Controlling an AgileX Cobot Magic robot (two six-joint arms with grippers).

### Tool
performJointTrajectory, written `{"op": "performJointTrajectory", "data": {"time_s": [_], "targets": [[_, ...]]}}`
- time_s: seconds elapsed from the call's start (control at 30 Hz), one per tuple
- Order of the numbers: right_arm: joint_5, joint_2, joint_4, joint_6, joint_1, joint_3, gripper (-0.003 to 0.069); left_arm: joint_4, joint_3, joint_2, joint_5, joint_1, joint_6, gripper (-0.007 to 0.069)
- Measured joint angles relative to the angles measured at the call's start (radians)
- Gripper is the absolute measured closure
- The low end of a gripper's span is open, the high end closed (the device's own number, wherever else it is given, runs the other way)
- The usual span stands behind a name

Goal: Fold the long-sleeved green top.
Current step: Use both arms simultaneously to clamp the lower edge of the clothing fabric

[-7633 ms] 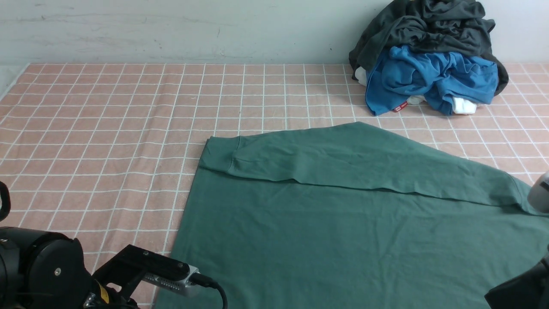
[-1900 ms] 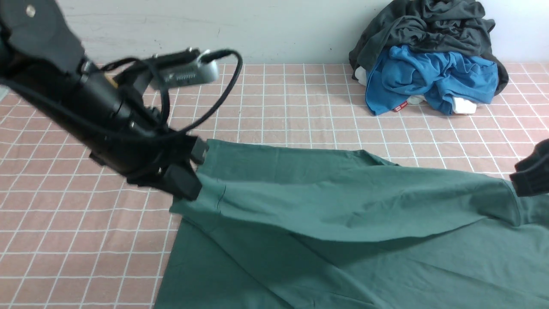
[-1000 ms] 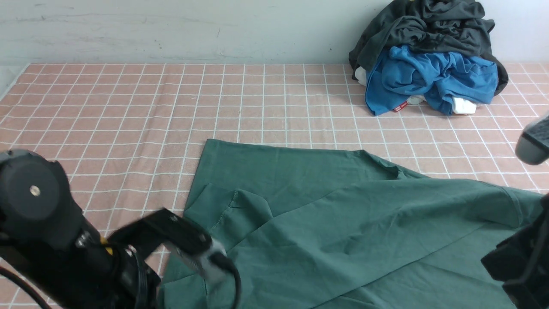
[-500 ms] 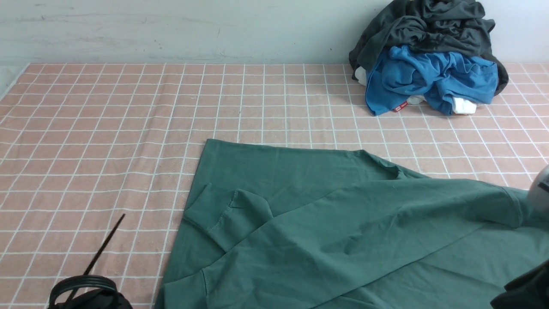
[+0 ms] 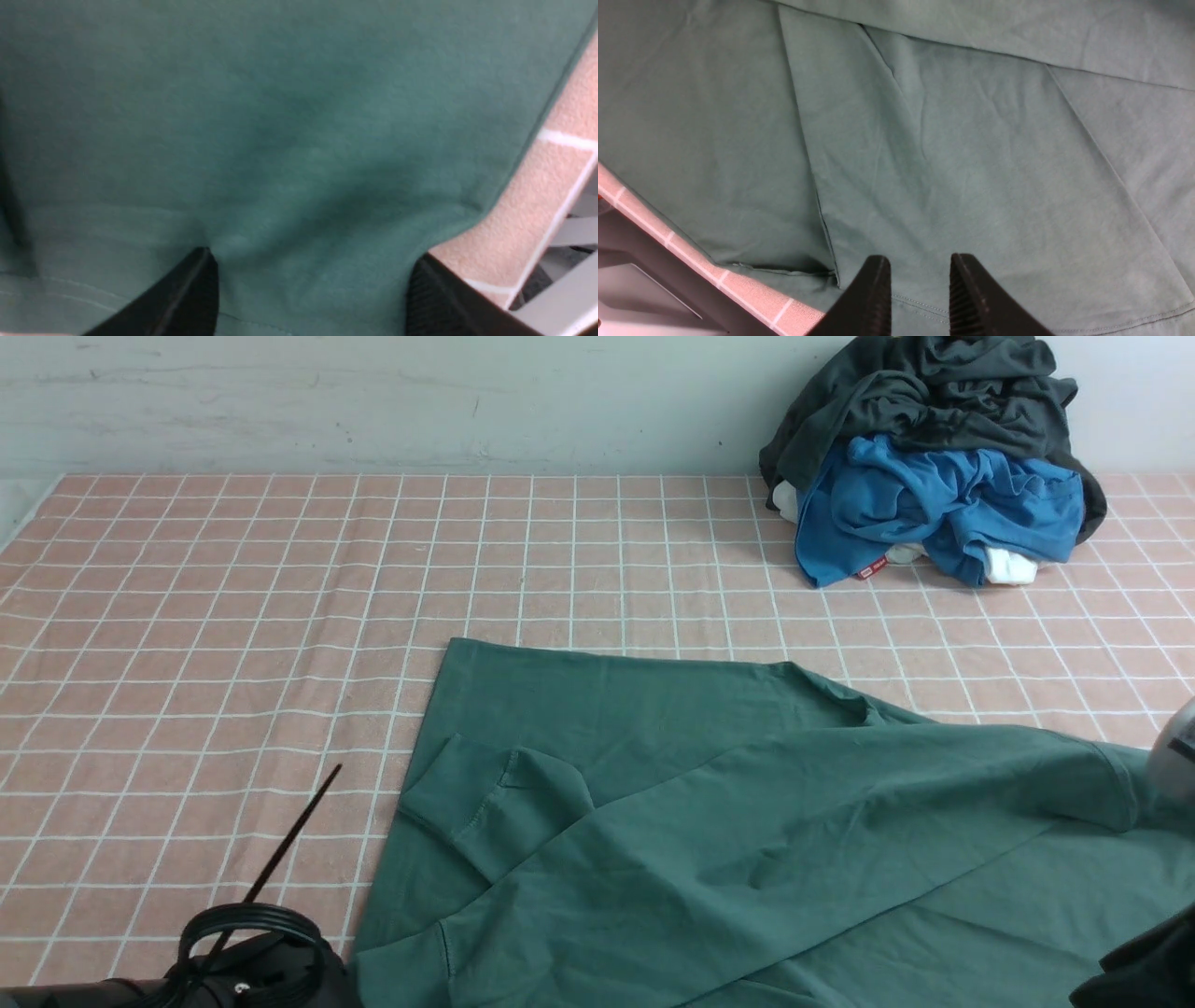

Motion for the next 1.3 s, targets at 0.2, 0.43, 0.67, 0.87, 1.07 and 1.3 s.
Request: {"op": "performJointTrajectory", "data": {"time_s": [0.2, 0.43, 0.67, 0.87, 1.07, 1.3], "targets": [[0.000, 0.000, 0.000, -0.001, 0.000, 0.000, 0.0481, 0.034, -0.002, 0.015, -0.018, 0.000, -0.002, 0.0183], [0.000, 0.000, 0.000, -0.001, 0.000, 0.000, 0.0481, 0.012, -0.008, 0.035, 0.010, 0.000, -0.005, 0.0501], [0.000, 0.000, 0.000, -0.024, 0.000, 0.000, 0.0481, -0.010, -0.017, 0.023, 0.055, 0.001, -0.015, 0.0618], [0.000, 0.000, 0.003, -0.126, 0.000, 0.000, 0.0473, -0.026, -0.027, -0.125, 0.159, 0.018, -0.024, 0.0618], [-0.010, 0.000, 0.045, -0.339, 0.000, 0.096, 0.0363, -0.029, -0.026, -0.286, 0.290, 0.133, -0.017, 0.0618], [-0.086, 0.001, 0.029, -0.504, 0.000, 0.350, 0.0186, -0.037, -0.026, -0.312, 0.292, 0.161, 0.003, 0.0618]]}}
